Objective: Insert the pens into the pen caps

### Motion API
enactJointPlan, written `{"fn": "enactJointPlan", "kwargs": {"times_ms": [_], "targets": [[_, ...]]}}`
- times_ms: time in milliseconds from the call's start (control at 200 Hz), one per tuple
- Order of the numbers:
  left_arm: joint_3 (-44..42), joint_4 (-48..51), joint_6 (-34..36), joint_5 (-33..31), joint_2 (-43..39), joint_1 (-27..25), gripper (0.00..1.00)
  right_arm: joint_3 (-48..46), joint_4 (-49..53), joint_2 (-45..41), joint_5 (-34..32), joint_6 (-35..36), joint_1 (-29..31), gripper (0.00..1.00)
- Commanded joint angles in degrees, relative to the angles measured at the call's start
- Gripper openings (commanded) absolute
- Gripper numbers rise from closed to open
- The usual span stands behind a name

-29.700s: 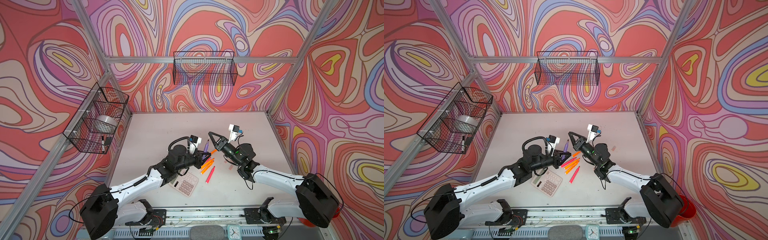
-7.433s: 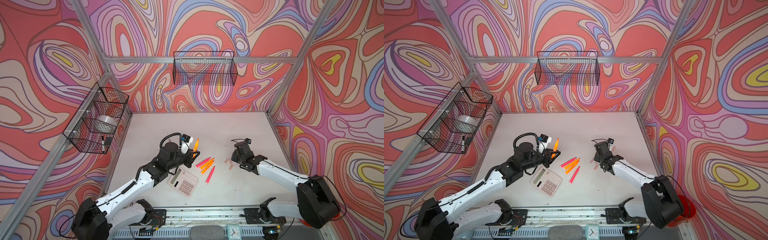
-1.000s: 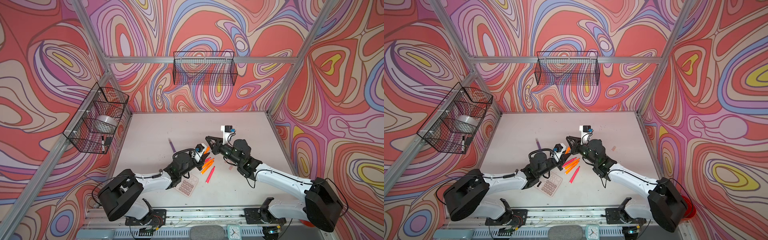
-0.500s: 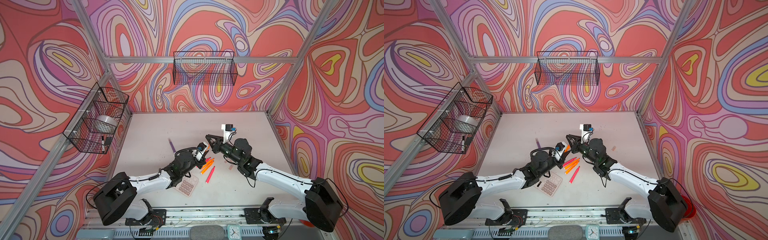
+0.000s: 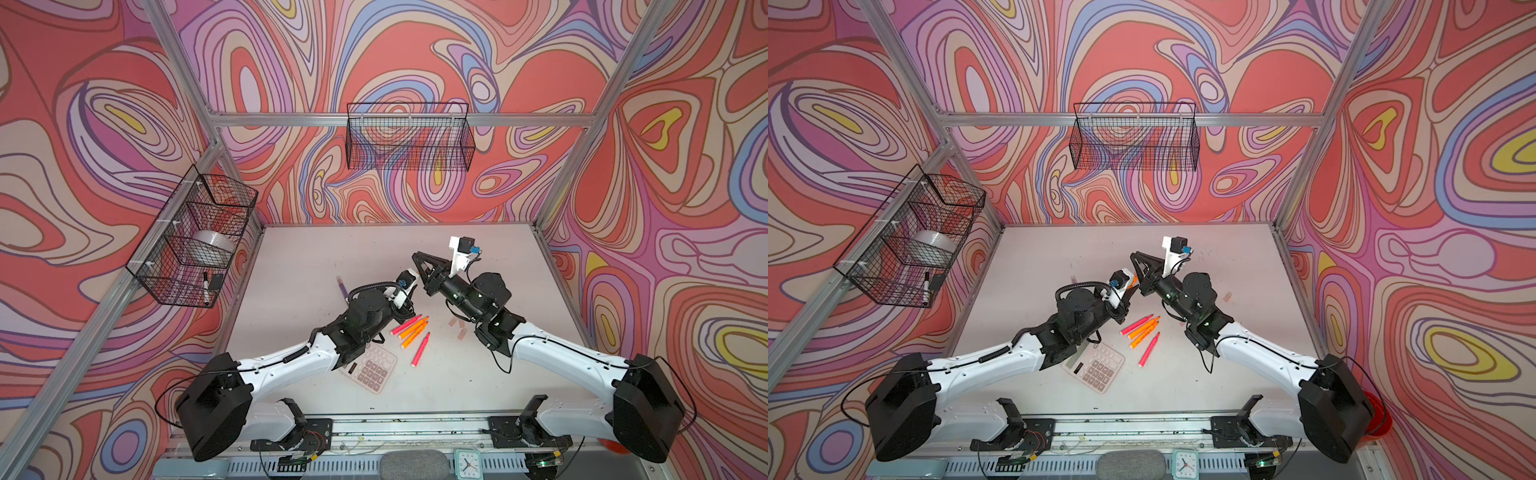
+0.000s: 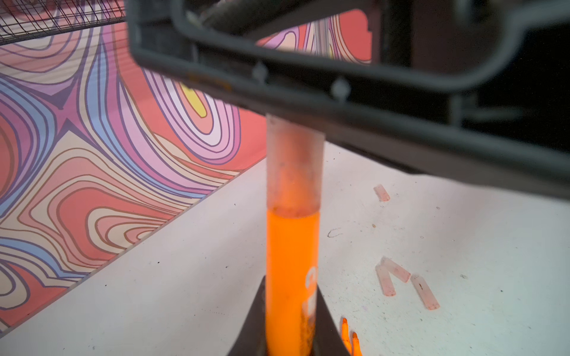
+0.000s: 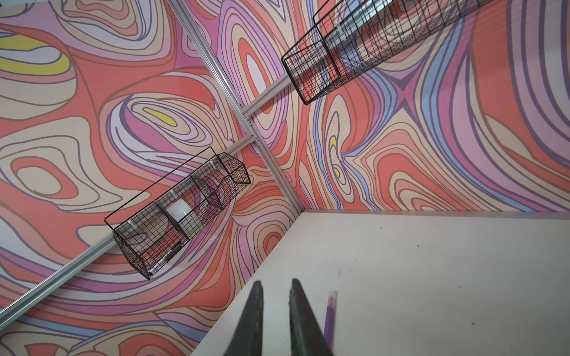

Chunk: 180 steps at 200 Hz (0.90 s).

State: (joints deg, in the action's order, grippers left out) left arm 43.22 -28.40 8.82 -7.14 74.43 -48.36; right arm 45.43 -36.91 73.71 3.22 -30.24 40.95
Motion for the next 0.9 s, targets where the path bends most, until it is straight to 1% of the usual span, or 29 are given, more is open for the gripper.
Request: {"fn": "enactJointPlan", "kwargs": {"times_ms": [0,120,270,371,436,576,626,676,776,896], "targets": [[9.21,-11.99,-2.96,-4.03,-4.52,3.21,0.0,-2.11,14.64,3.42,9.53,1.16,5.43,0.0],[11.67,-9.81,-4.46,-2.32,-5.41,4.98,0.0,-1.83,14.41,4.13,9.18,1.67,5.83,0.0],[13.45,-7.31,-8.14,-0.06,-6.29,7.7,0.0,-0.82,16.01,5.61,9.11,2.87,7.07,0.0],[13.75,-7.25,-8.47,0.28,-6.15,7.99,0.0,-0.43,16.95,6.42,7.66,3.47,7.62,0.0],[13.2,-7.67,-8.46,0.9,-6.16,7.96,0.0,-2.1,15.37,7.13,4.48,3.27,8.26,0.0],[11.5,-8.72,-8.76,1.64,-6.25,8.02,0.0,-6.02,9.53,9.78,1.45,-0.86,9.35,0.0],[10.83,-8.69,-8.95,2.41,-6.36,8.02,0.0,-7.92,6.93,10.32,-1.32,-2.6,10.98,0.0],[9.87,-8.76,-9.24,3.59,-6.43,8.02,0.0,-9.42,4.29,11.1,-2.72,-3.2,12.95,0.0],[7.17,-11.25,-9.72,5.17,-6.2,7.99,0.0,-9.57,4.72,12.52,-6.05,-2.98,16.31,0.0],[6.59,-12.03,-9.86,2.75,-5.96,8.02,0.0,-11.35,4.92,13.68,-7.35,-5.96,16.75,0.0]]}}
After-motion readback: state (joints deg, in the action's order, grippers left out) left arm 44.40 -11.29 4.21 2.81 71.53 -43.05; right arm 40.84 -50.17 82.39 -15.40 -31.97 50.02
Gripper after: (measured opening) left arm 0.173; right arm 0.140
